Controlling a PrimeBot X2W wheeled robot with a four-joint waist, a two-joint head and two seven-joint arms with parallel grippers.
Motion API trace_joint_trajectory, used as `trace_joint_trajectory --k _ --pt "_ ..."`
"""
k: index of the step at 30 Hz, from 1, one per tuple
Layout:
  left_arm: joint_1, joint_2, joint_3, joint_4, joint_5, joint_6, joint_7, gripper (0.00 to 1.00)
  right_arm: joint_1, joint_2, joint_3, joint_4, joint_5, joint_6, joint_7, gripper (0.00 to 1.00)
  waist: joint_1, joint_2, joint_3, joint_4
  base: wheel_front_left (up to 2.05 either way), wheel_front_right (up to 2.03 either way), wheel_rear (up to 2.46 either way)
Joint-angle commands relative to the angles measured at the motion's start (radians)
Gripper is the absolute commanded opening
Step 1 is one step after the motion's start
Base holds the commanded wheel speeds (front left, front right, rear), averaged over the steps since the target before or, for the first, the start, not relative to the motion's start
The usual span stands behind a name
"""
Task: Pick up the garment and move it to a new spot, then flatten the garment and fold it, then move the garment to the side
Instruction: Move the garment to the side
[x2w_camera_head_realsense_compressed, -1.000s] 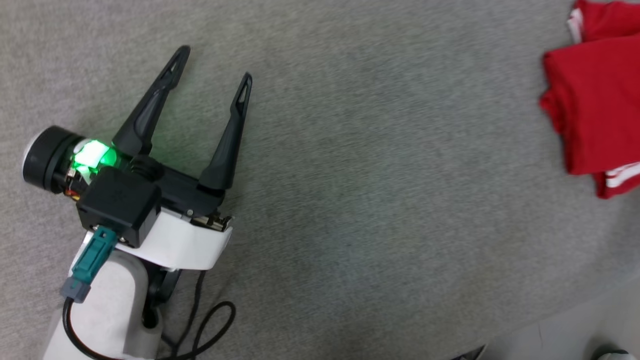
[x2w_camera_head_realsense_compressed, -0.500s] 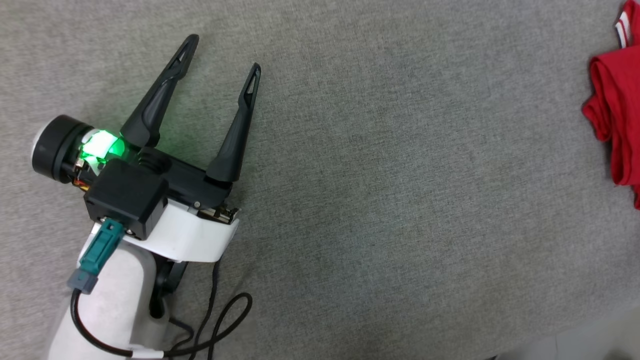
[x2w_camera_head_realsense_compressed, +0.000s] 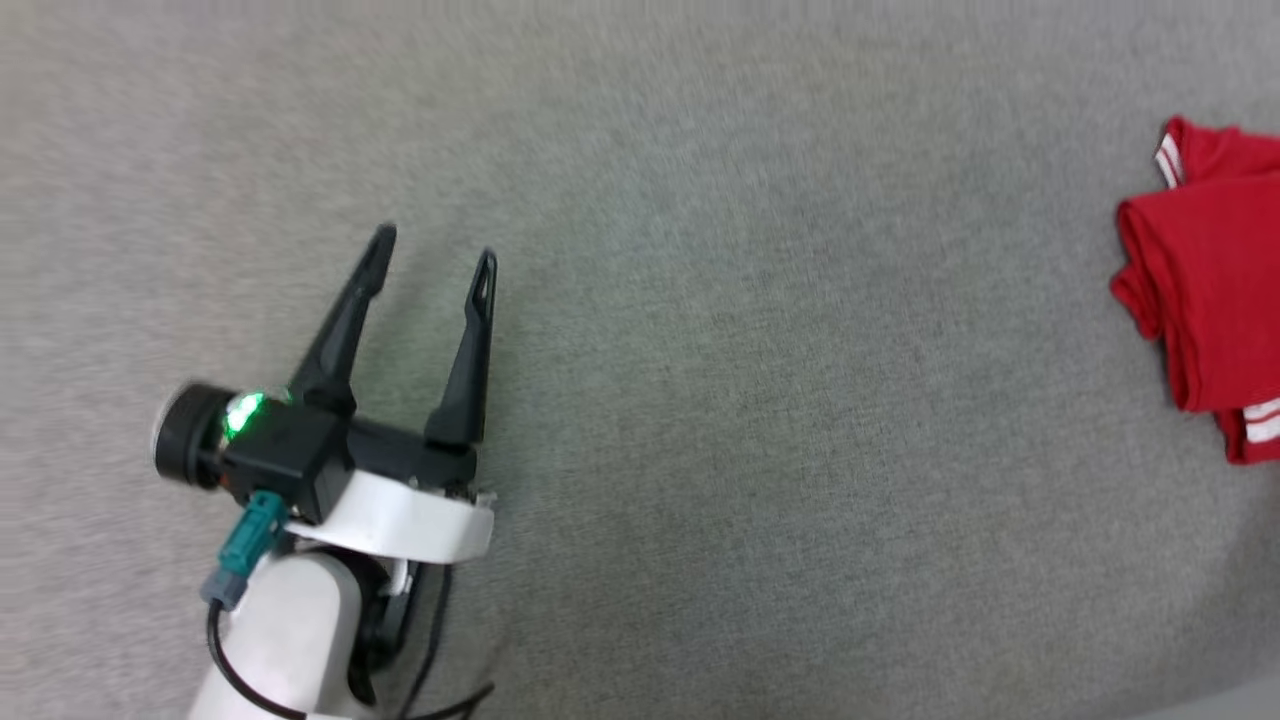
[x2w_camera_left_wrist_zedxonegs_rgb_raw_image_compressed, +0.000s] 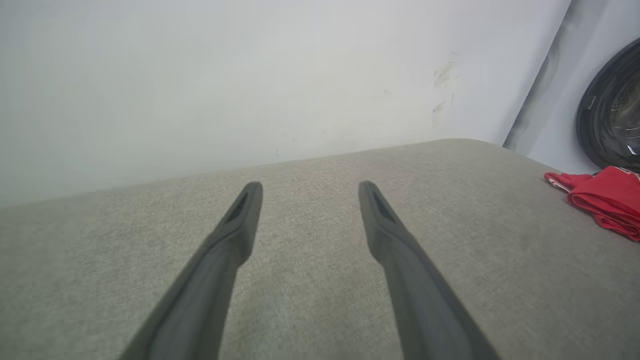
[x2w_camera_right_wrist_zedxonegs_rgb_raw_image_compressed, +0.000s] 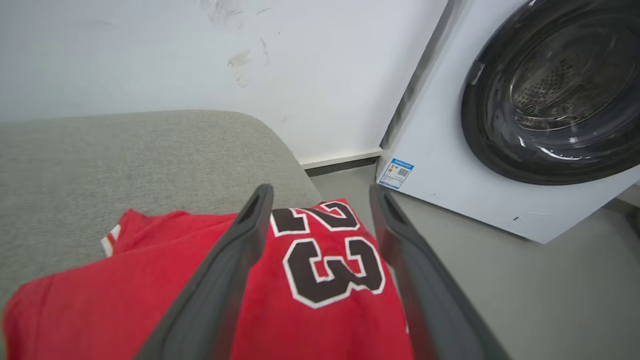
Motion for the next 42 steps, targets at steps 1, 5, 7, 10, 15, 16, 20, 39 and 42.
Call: trace_joint_trajectory --k 1,5,7,10,15,16,20,39,42 --pt "0.027 -0.010 0.004 0.019 -0.010 0.008 -0.010 1.00 0.048 0.034 0.009 -0.034 0.026 -0.001 -0.005 1.00 0.0002 0.0000 -0.082 0.046 0.00 0.00 0.00" --pt "0.078 -0.033 0.016 0.073 -0.034 0.021 -0.024 1.00 0.197 0.117 0.022 -0.185 0.068 -0.001 -0.005 1.00 0.0002 0.0000 -0.154 0.082 0.00 0.00 0.00" --pt "0.101 -0.038 0.024 0.100 -0.040 0.025 -0.028 1.00 0.273 0.164 0.026 -0.261 0.074 -0.001 -0.004 1.00 0.0002 0.0000 -0.186 0.099 0.00 0.00 0.00" --pt "0.135 -0.044 0.036 0.135 -0.049 0.030 -0.031 1.00 0.386 0.230 0.047 -0.353 0.071 -0.001 -0.004 1.00 0.0002 0.0000 -0.232 0.124 0.00 0.00 0.00" --pt "0.196 -0.054 0.066 0.169 -0.059 0.041 -0.034 1.00 0.550 0.325 0.110 -0.502 0.050 -0.001 0.010 1.00 0.0002 0.0000 -0.310 0.158 0.00 0.00 0.00" --pt "0.210 -0.056 0.074 0.174 -0.060 0.045 -0.034 1.00 0.577 0.336 0.127 -0.529 0.048 -0.001 0.020 1.00 0.0002 0.0000 -0.325 0.165 0.00 0.00 0.00" --pt "0.265 -0.071 0.102 0.183 -0.059 0.049 -0.033 1.00 0.678 0.362 0.193 -0.633 0.058 -0.001 0.068 1.00 0.0002 0.0000 -0.388 0.196 0.00 0.00 0.00" --pt "0.431 -0.090 0.190 0.193 -0.005 0.027 -0.032 1.00 0.938 0.378 0.338 -0.950 0.102 -0.001 0.198 1.00 0.0002 0.0000 -0.537 0.258 0.00 0.00 0.00" --pt "0.421 -0.088 0.198 0.198 0.002 0.015 -0.032 1.00 0.945 0.378 0.339 -0.957 0.100 -0.001 0.202 1.00 0.0002 0.0000 -0.539 0.258 0.00 0.00 0.00"
